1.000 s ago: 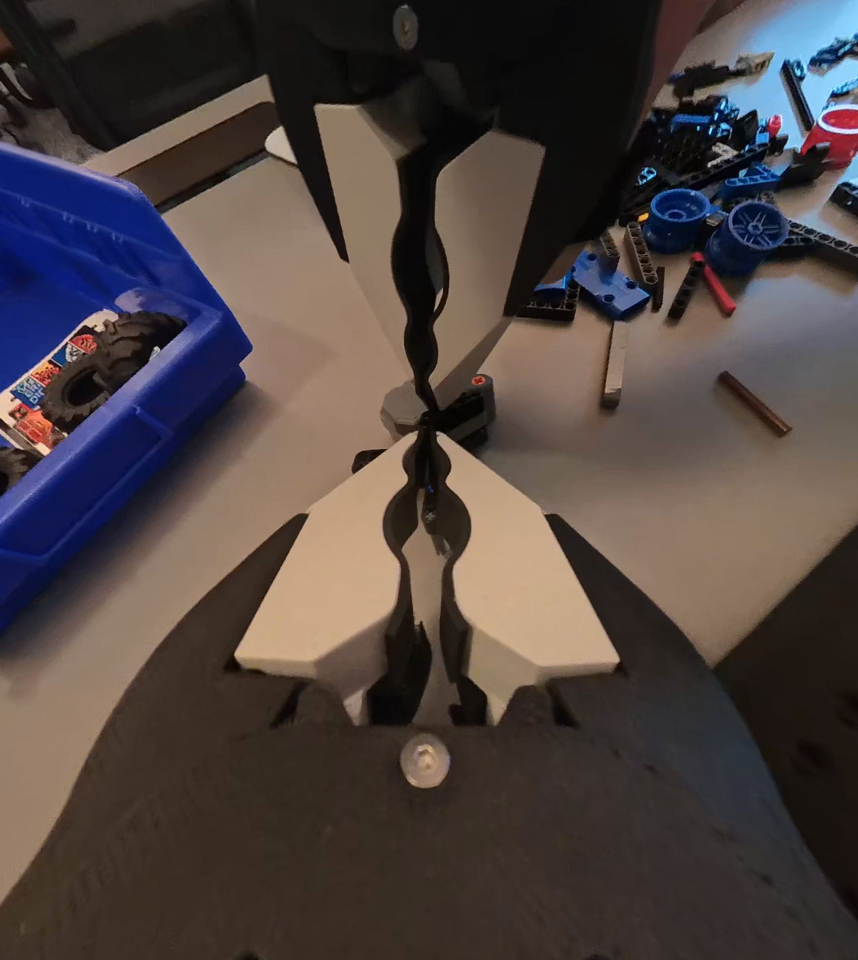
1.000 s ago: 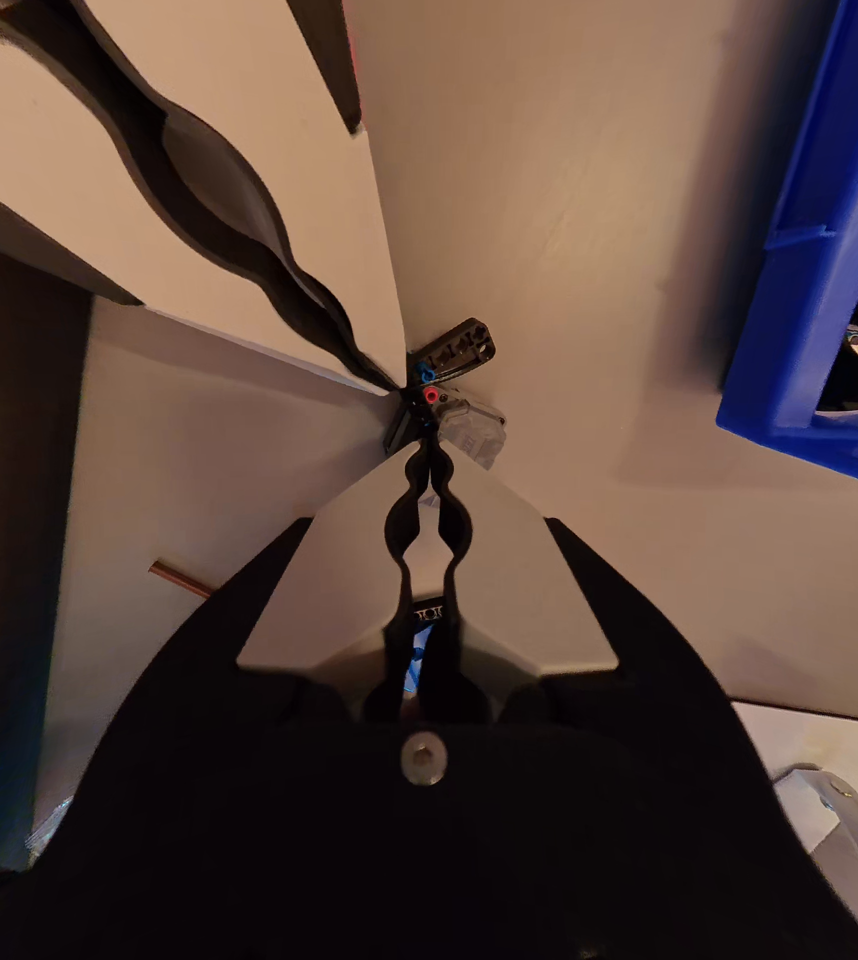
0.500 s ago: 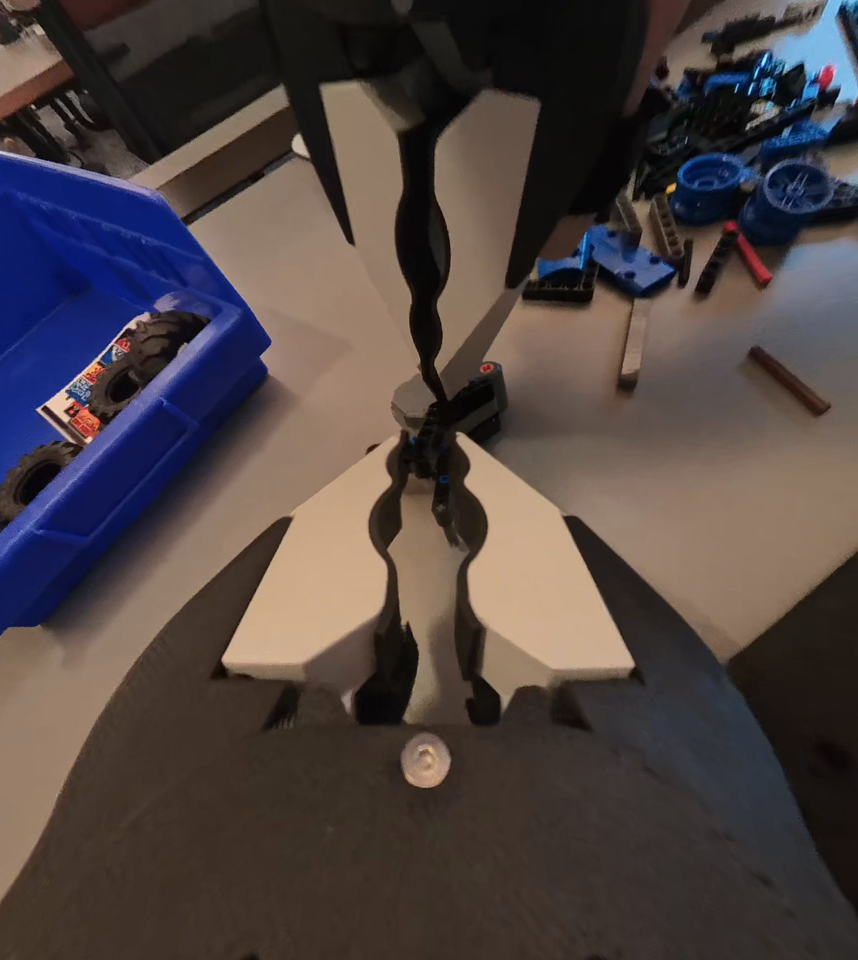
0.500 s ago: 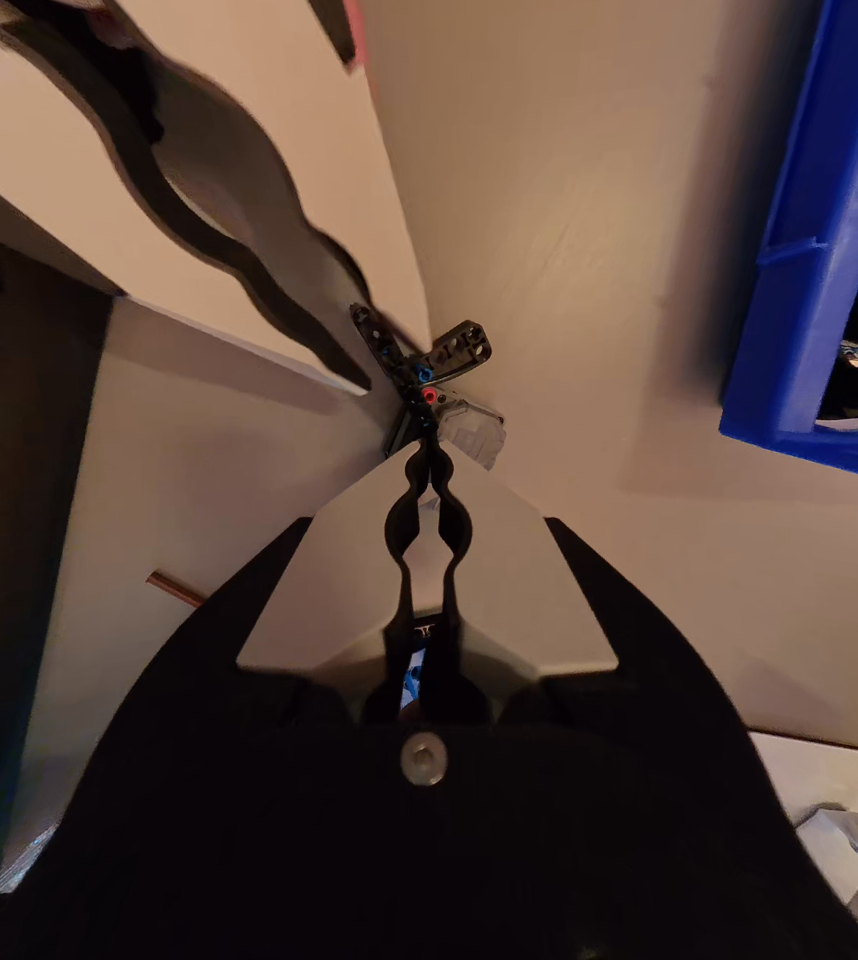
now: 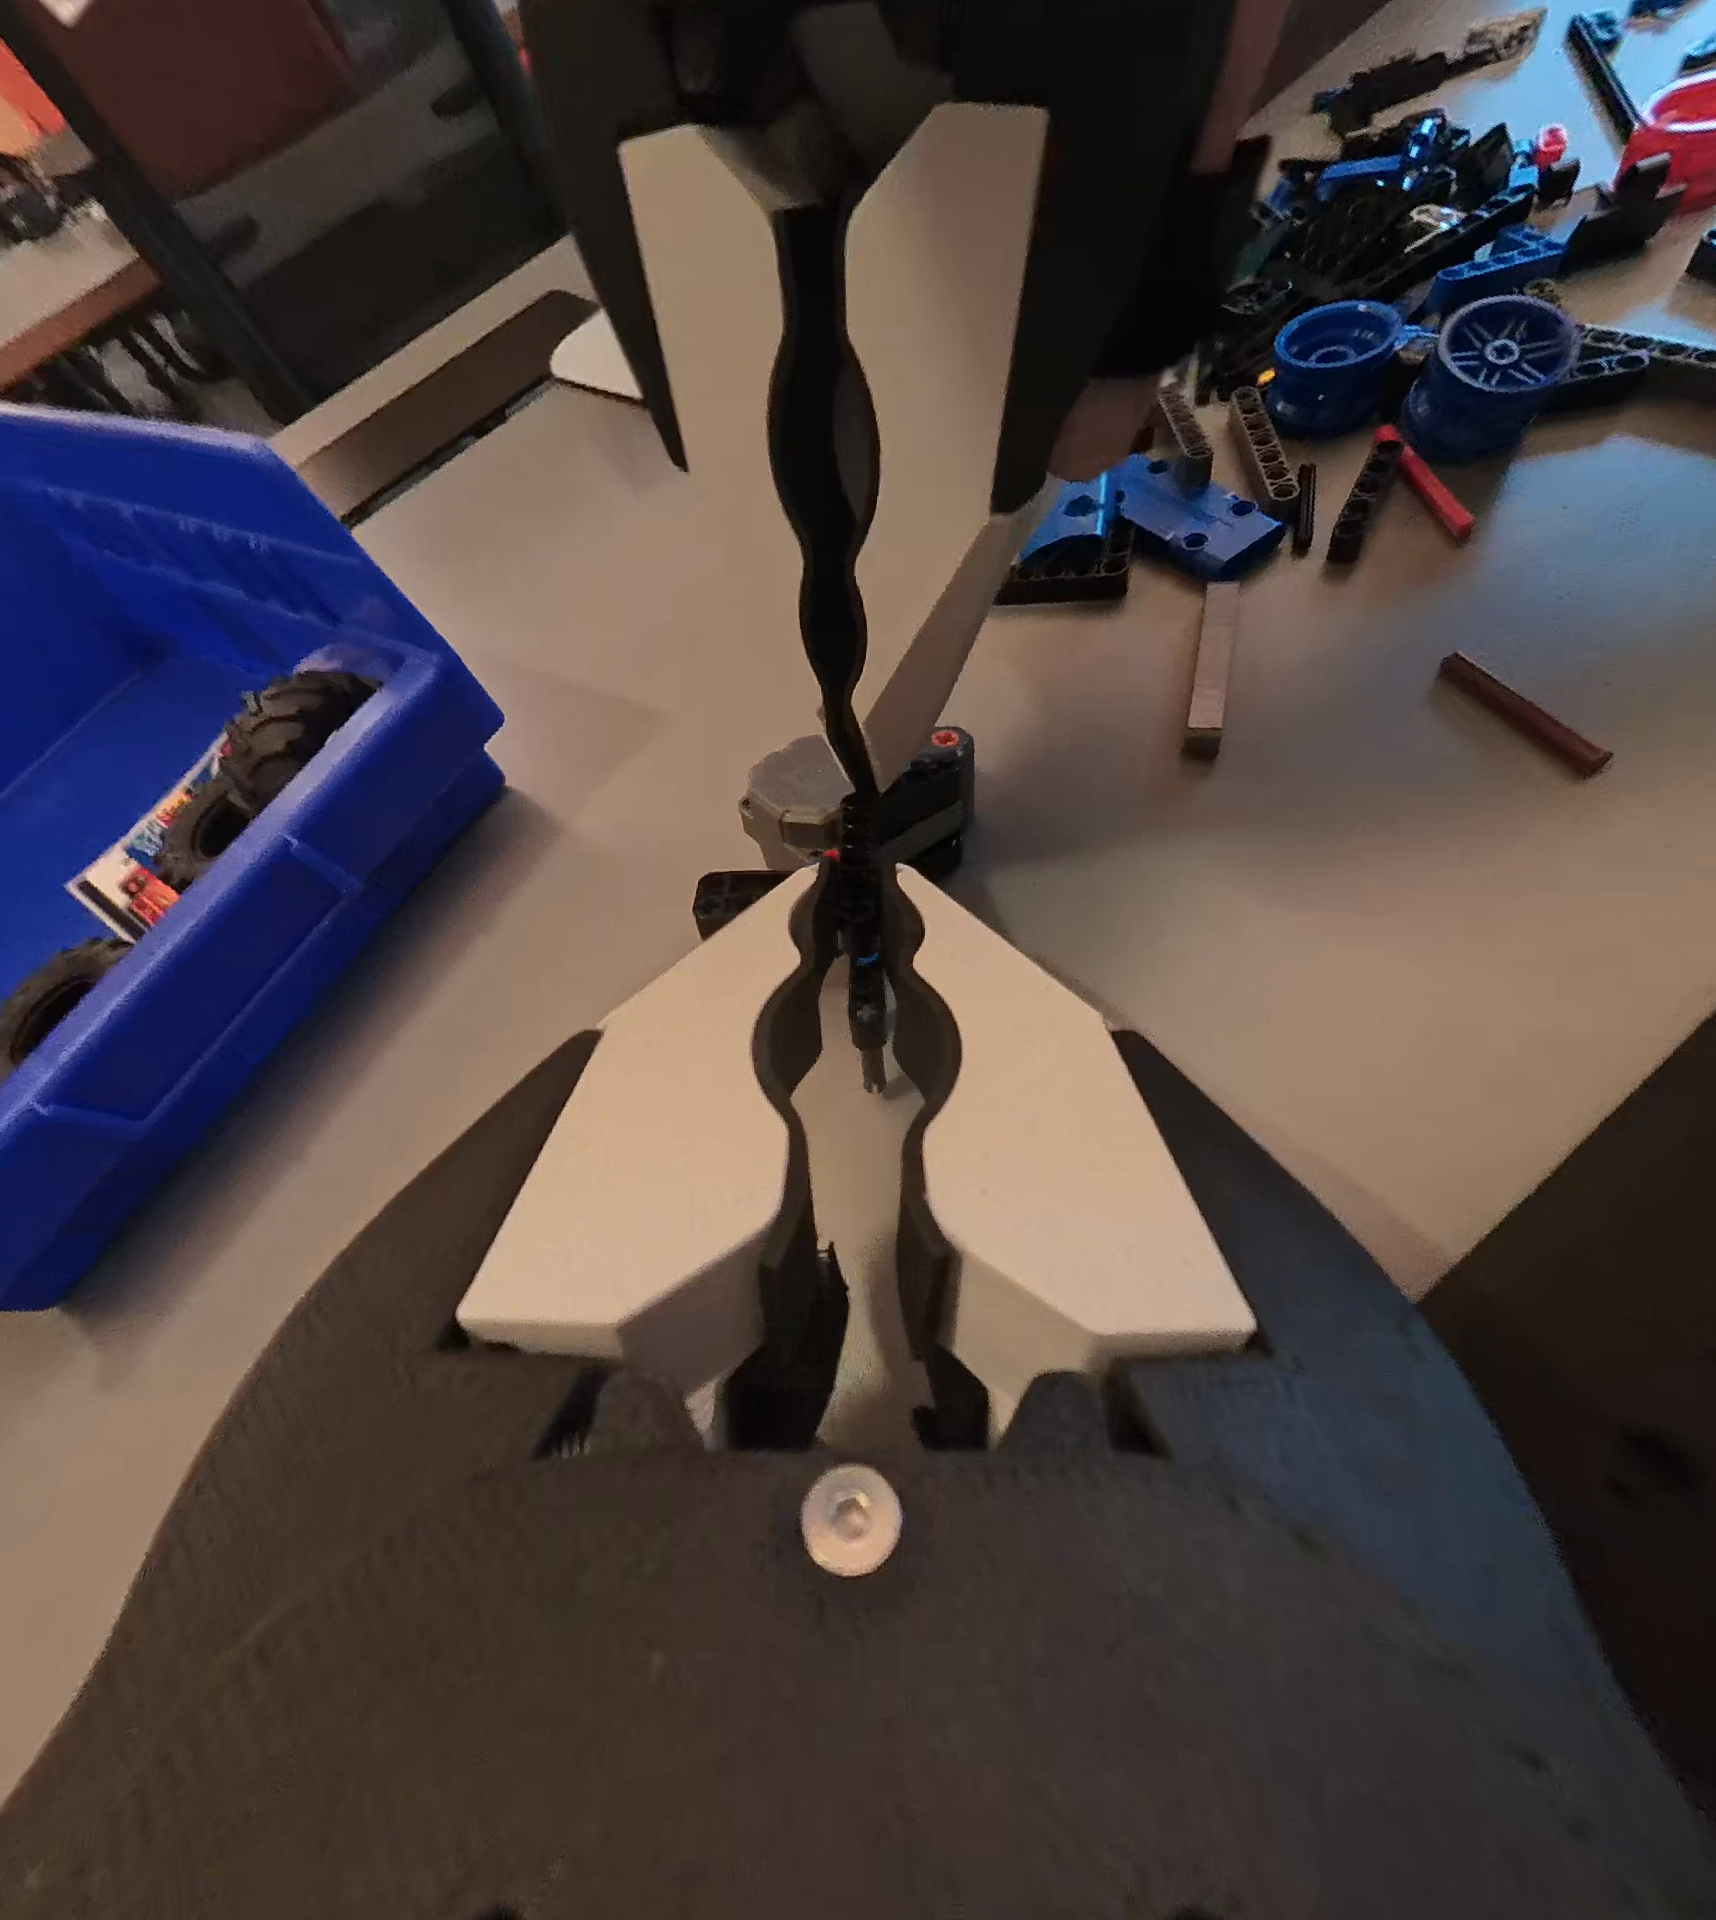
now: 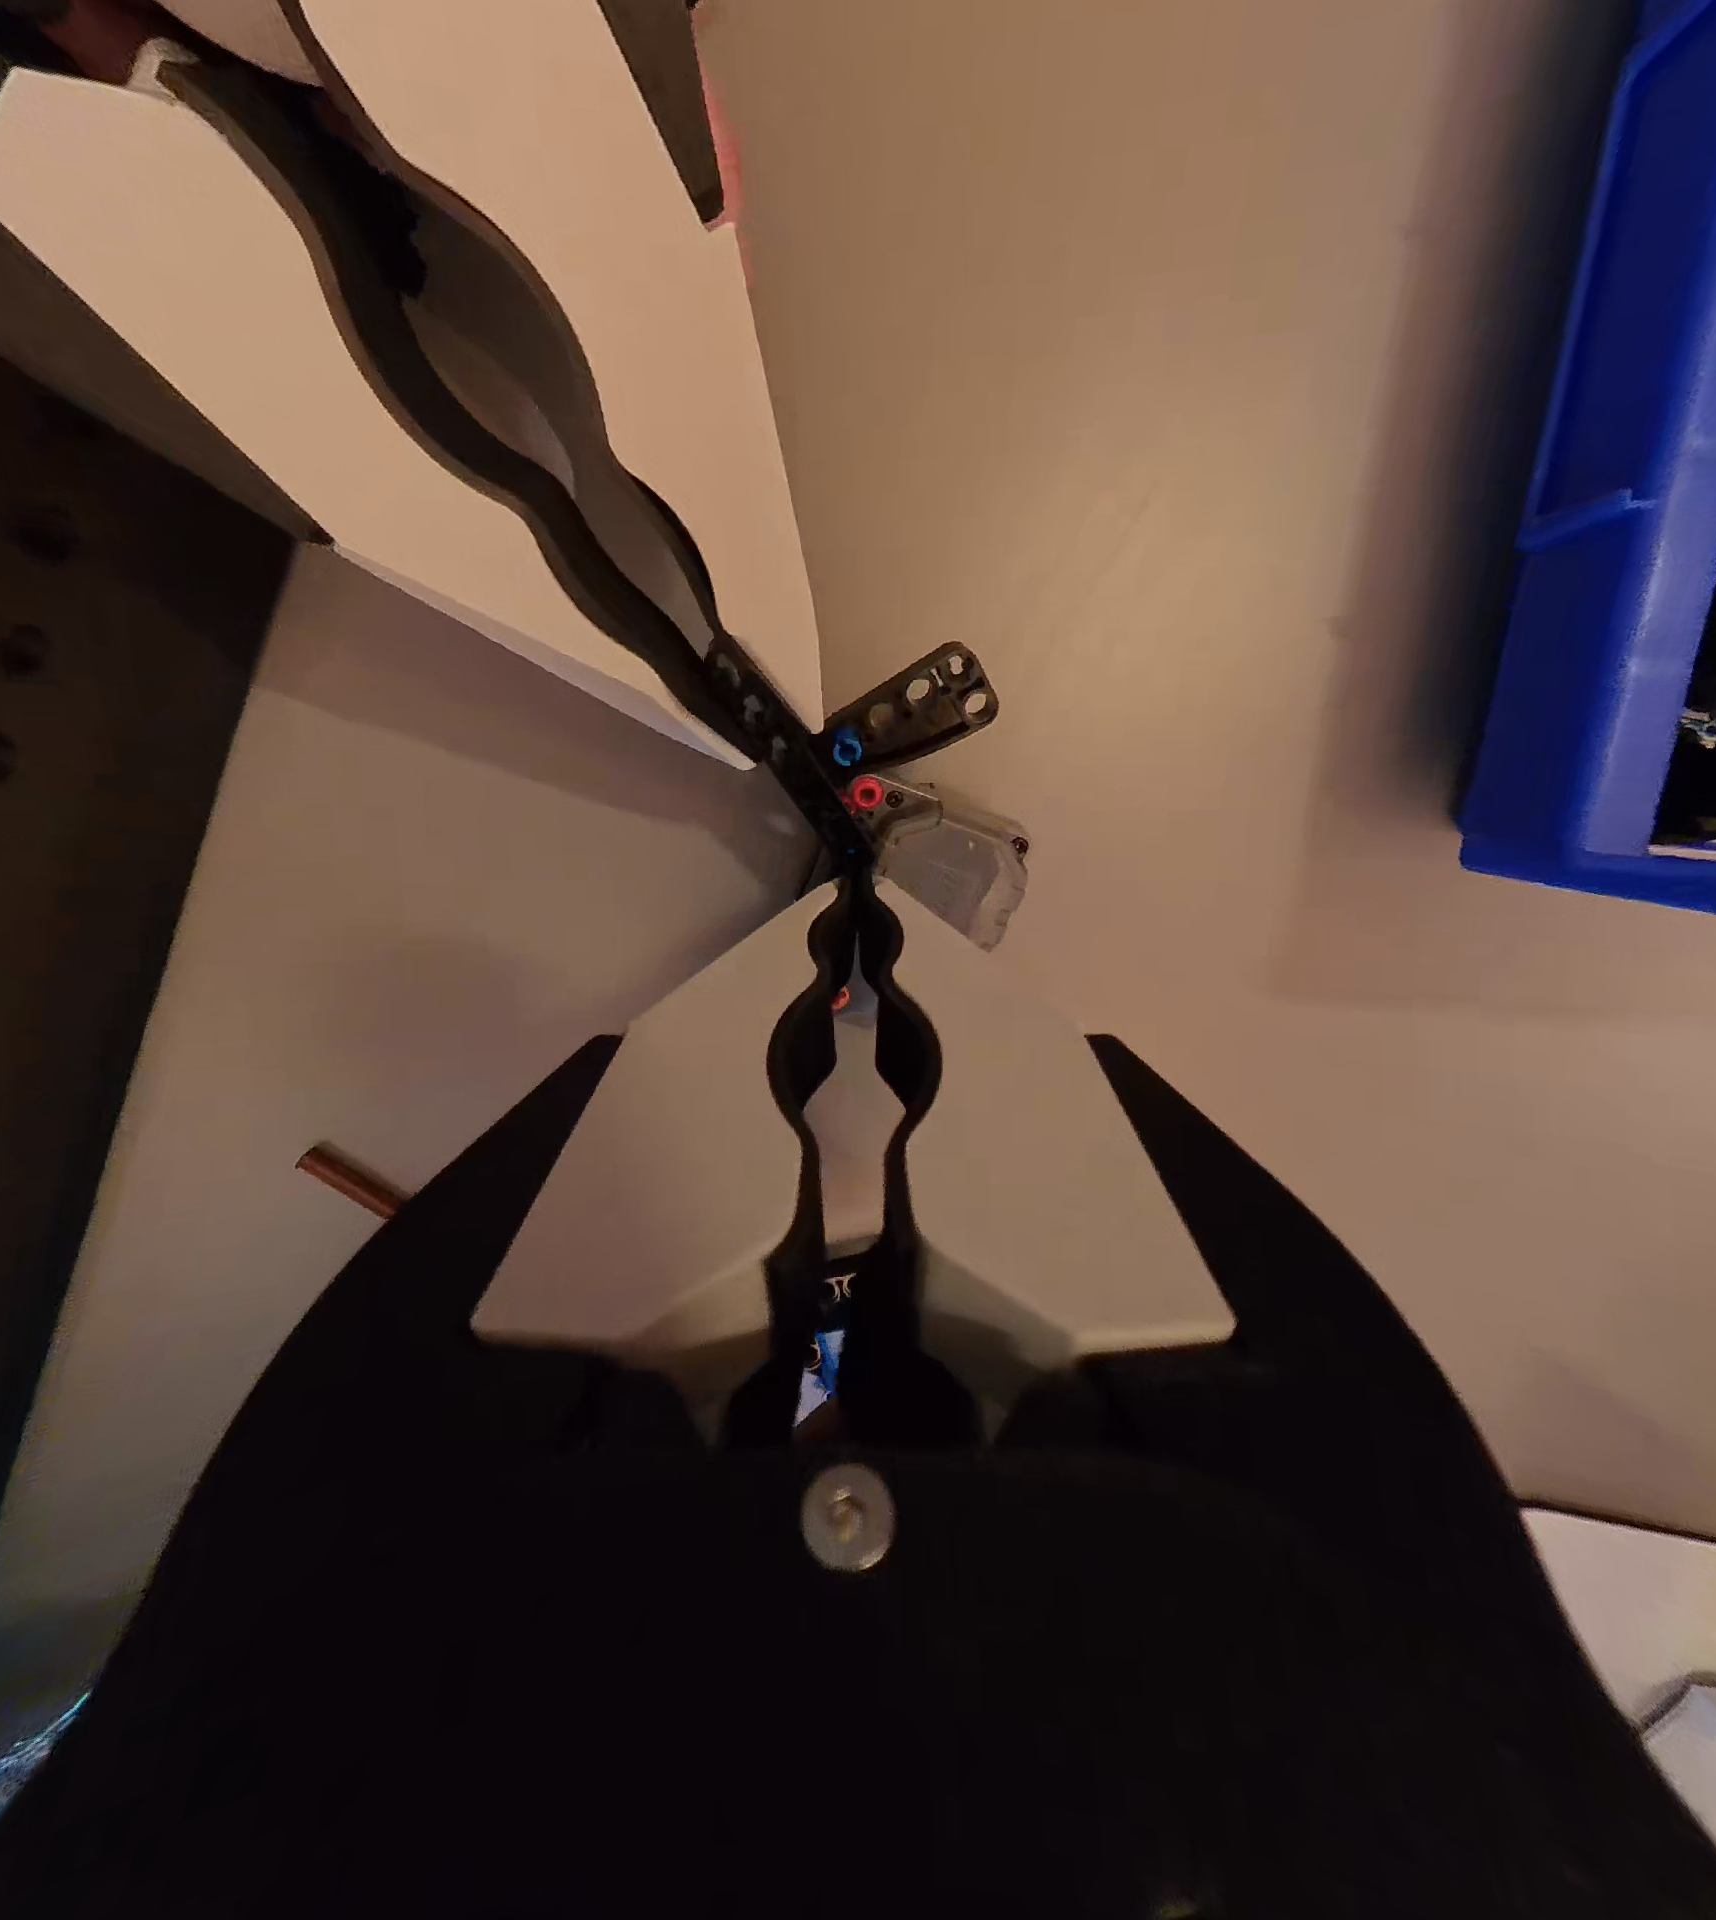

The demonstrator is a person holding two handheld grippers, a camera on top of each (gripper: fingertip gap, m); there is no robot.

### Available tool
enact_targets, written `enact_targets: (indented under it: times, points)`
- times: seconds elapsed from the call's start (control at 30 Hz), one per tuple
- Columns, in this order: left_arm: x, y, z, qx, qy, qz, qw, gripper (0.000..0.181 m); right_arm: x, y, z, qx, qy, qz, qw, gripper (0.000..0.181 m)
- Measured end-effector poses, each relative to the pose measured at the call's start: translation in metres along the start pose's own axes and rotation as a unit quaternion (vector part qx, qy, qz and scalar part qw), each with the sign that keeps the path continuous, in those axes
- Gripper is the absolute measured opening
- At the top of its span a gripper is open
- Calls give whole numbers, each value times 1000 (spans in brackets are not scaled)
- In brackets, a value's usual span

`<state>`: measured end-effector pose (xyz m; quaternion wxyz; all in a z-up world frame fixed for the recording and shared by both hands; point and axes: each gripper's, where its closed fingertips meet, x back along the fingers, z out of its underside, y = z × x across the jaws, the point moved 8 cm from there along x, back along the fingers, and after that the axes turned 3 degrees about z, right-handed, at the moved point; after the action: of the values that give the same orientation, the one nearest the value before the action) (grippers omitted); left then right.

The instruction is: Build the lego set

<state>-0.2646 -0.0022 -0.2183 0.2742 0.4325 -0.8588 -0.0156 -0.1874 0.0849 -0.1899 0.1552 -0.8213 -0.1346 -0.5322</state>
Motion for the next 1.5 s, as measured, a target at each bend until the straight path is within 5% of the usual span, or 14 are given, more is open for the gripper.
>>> enact_targets:
  times: [0.9,1.2,1.5]
  points:
    - [0,8,5,-14,-9,24,1000,6,-4,-6,-7,24,37,-22,999,0]
    - [-1,13,7,-8,-1,35,999,5,0,-7,-2,45,-86,12,995,2]
    - [-3,18,7,1,3,40,999,5,-2,-9,2,69,-116,22,991,0]
